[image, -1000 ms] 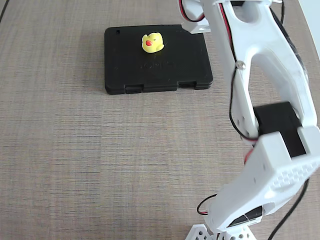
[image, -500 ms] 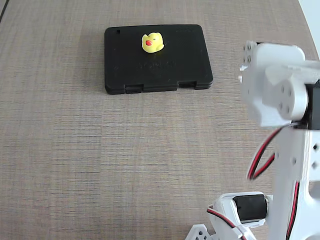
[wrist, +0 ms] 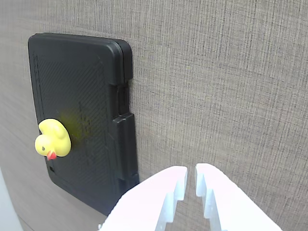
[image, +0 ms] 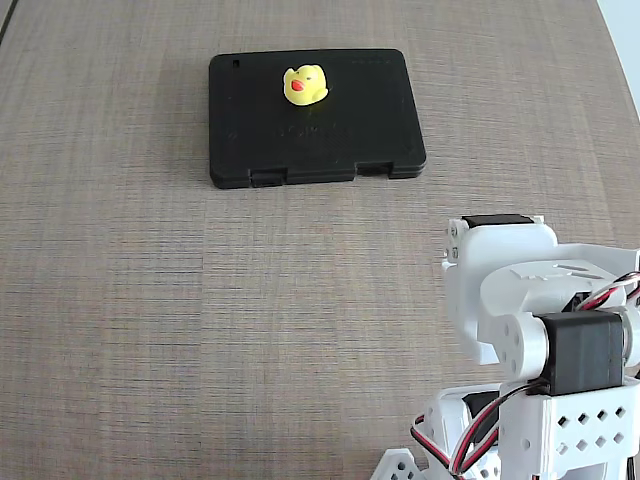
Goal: Grasp a duck and put it on the black surface.
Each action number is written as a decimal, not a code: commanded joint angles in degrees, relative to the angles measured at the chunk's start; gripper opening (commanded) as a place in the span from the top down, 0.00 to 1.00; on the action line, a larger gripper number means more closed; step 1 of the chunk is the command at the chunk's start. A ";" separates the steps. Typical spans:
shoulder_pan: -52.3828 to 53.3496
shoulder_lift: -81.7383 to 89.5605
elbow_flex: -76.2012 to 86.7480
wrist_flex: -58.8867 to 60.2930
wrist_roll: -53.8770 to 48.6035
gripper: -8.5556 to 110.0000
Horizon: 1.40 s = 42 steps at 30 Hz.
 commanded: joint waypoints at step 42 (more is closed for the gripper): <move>7.91 18.11 22.76 -6.50 0.44 0.92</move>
